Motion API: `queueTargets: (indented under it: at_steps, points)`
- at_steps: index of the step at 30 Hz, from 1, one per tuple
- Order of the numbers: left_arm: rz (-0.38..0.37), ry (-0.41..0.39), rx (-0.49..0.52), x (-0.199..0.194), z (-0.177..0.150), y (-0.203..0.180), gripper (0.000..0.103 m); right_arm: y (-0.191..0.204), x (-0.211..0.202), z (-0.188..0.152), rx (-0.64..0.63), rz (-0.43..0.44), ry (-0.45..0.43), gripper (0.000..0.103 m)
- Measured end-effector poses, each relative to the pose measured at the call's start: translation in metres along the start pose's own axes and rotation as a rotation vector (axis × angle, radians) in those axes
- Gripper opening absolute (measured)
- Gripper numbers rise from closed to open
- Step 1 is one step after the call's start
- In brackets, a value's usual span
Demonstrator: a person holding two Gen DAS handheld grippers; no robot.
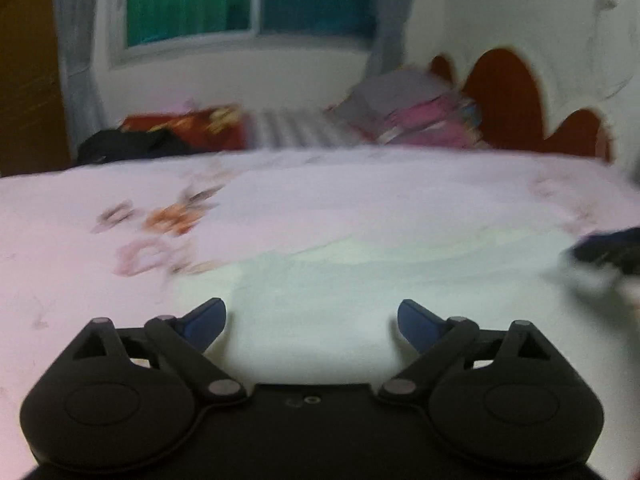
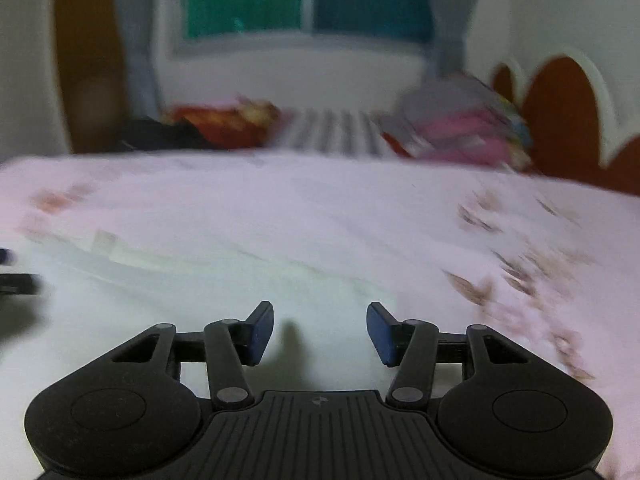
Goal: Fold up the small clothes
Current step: 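Open both grippers and release the folded sweater, then smooth the folded sweater flat with both open grippers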
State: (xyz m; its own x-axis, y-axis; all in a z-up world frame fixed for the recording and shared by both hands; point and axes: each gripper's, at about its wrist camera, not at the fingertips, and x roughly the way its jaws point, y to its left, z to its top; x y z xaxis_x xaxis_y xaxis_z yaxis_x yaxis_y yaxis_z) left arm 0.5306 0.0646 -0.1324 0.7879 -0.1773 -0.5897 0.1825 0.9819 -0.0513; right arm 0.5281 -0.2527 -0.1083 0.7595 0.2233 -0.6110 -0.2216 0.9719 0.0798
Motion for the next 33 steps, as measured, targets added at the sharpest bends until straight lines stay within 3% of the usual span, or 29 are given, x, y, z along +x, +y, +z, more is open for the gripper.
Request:
queueTargets:
  at_steps: [3, 6, 9, 12, 13, 15, 17, 20, 22, 26, 29, 31, 33]
  points:
    - [-0.042, 0.011, 0.050, -0.003, -0.011, -0.034, 0.092, 0.041, -0.004, -0.009, -0.064, 0.129, 0.017, 0.052]
    - [-0.046, 0.064, 0.086, 0.001, -0.028, -0.048, 0.091, 0.066, -0.001, -0.023, -0.108, 0.198, 0.065, 0.052]
    - [0.004, 0.068, 0.072, -0.002, -0.044, -0.027, 0.093, 0.064, 0.002, -0.036, -0.135, 0.156, 0.089, 0.052]
    - [0.073, 0.081, 0.103, -0.016, -0.050, -0.019, 0.092, 0.041, -0.001, -0.044, -0.152, -0.115, 0.078, 0.052]
    - [0.095, 0.080, 0.113, -0.022, -0.048, -0.023, 0.090, 0.036, -0.003, -0.044, -0.135, -0.138, 0.084, 0.052]
    - [0.094, 0.046, 0.110, -0.036, -0.047, -0.036, 0.089, 0.037, -0.013, -0.041, -0.097, -0.123, 0.082, 0.052]
    - [0.041, 0.023, 0.078, -0.043, -0.049, -0.049, 0.089, 0.048, -0.030, -0.041, -0.103, -0.074, 0.042, 0.052]
    - [0.035, 0.066, 0.123, -0.037, -0.057, -0.068, 0.089, 0.072, -0.039, -0.049, -0.146, 0.050, 0.071, 0.052]
    - [0.069, 0.128, 0.123, -0.029, -0.065, -0.065, 0.090, 0.085, -0.029, -0.063, -0.196, -0.001, 0.129, 0.053]
    - [0.068, 0.089, 0.047, -0.060, -0.067, -0.047, 0.081, 0.087, -0.049, -0.056, -0.163, -0.091, 0.123, 0.052]
    - [0.016, 0.063, -0.033, -0.084, -0.078, -0.048, 0.081, 0.095, -0.084, -0.065, -0.130, 0.058, 0.080, 0.052]
    - [0.010, 0.065, -0.036, -0.090, -0.086, -0.058, 0.082, 0.109, -0.096, -0.079, -0.156, 0.134, 0.085, 0.023]
    - [0.008, 0.081, -0.042, -0.089, -0.092, -0.067, 0.082, 0.120, -0.097, -0.091, -0.149, 0.166, 0.119, 0.017]
